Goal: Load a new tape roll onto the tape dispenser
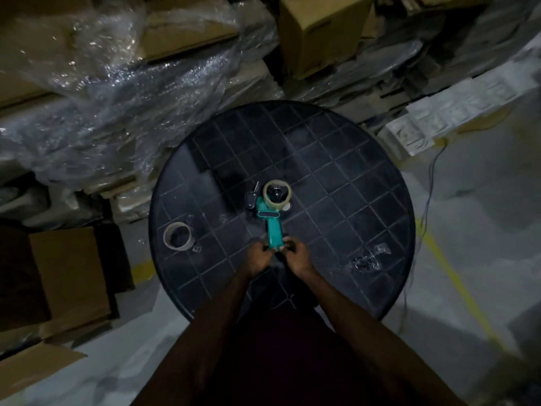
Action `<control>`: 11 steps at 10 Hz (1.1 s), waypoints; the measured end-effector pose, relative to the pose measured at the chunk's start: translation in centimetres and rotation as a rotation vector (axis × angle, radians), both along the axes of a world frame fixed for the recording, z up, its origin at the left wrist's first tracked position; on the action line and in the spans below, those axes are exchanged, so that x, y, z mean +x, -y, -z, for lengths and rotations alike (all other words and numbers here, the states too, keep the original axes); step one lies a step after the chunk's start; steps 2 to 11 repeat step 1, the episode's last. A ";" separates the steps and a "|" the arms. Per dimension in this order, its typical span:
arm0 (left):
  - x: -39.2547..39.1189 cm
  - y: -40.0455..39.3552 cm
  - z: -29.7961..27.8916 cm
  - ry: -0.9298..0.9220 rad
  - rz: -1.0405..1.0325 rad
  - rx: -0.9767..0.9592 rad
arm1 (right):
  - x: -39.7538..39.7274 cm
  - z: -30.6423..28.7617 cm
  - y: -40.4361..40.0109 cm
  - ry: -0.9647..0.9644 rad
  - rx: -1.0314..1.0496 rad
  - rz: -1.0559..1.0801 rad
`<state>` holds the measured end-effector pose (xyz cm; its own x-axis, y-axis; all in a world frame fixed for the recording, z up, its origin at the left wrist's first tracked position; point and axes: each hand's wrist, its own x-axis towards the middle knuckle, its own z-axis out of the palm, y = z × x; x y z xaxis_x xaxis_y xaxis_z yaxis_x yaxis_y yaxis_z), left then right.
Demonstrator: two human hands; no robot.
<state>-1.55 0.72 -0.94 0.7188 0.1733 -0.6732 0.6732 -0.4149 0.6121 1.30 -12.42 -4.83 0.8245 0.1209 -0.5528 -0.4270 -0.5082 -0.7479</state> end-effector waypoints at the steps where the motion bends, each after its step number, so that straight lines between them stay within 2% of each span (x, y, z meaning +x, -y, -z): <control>1: -2.4 0.4 -0.9 0.053 0.035 0.062 | -1.5 -1.6 0.8 0.055 -0.053 -0.051; 11: -2.4 0.4 -0.9 0.053 0.035 0.062 | -1.5 -1.6 0.8 0.055 -0.053 -0.051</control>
